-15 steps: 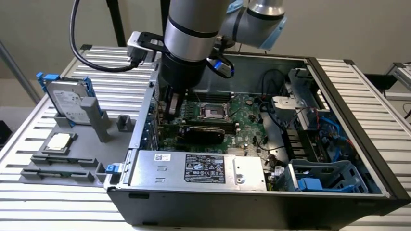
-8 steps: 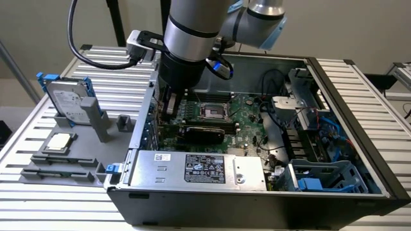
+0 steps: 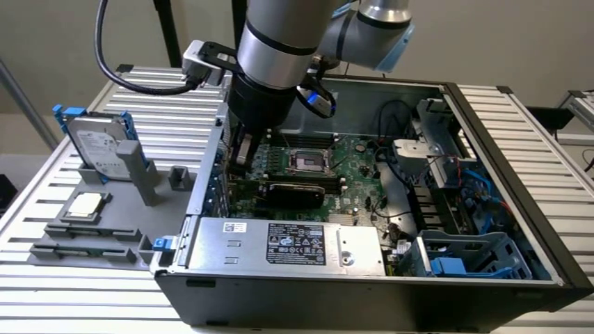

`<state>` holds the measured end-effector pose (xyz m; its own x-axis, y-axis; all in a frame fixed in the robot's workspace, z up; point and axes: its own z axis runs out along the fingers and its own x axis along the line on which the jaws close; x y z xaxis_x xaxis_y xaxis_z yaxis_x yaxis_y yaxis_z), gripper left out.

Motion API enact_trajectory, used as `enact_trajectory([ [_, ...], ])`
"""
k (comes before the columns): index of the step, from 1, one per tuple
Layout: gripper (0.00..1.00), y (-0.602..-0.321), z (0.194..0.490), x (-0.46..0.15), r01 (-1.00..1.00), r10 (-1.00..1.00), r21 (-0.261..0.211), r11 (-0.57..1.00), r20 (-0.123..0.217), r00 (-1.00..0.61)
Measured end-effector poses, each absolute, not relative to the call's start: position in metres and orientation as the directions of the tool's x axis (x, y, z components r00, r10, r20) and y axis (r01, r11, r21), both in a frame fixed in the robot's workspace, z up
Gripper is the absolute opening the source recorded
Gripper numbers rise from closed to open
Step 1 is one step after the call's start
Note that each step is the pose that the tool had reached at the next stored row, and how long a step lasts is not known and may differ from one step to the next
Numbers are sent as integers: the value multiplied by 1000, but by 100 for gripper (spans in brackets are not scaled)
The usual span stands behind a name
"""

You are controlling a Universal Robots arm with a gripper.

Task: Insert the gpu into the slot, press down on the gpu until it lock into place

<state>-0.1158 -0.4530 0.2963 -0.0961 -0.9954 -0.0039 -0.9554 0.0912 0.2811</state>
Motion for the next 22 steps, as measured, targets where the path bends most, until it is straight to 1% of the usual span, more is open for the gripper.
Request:
enact_trajectory([
  [14, 11, -453, 295, -116, -941, -985, 294, 167, 15, -170],
  [22, 11, -453, 295, -117, -932, -980, 303, 196, 19, -200],
])
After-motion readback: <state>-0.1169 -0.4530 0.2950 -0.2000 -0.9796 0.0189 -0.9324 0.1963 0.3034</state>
